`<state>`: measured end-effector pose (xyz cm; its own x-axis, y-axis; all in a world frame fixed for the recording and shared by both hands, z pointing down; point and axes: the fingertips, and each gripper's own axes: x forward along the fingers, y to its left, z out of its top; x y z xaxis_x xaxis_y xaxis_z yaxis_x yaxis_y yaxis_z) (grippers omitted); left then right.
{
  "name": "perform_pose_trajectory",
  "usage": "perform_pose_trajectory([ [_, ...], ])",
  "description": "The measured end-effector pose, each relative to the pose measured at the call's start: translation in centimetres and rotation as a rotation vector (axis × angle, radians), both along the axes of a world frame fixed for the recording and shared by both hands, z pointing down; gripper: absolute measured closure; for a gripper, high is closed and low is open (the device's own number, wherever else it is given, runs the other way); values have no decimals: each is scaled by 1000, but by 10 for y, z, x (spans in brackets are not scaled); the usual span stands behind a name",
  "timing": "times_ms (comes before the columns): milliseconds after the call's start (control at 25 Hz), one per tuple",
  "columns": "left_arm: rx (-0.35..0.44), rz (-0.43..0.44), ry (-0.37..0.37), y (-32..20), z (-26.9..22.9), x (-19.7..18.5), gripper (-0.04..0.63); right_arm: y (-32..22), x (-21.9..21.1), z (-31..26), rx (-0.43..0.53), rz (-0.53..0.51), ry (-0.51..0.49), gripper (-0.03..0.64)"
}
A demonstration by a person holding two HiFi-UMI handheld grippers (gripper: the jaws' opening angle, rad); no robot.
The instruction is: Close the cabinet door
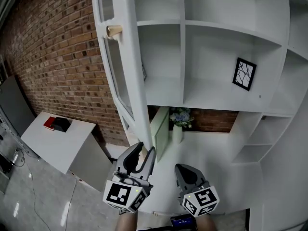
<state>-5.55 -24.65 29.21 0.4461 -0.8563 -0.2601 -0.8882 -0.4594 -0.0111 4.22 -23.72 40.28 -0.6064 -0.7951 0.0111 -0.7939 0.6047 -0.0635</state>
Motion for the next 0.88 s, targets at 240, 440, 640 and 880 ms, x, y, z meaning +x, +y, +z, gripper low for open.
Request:
perform_pose_trajectory([
  [240,-9,23,-13,-10,-3,15,454,-7,12,-6,13,13,-4,615],
  [440,-6,43,-7,-22,-2,30,459,-17,24,-6,13,25,-2,615],
  [640,-1,53,-23,-38,0,42,463,-28,30,-5,15,25,3,615],
  [880,17,66,-30,-55,0,54,465,-38,41,-4,16,41,11,615],
])
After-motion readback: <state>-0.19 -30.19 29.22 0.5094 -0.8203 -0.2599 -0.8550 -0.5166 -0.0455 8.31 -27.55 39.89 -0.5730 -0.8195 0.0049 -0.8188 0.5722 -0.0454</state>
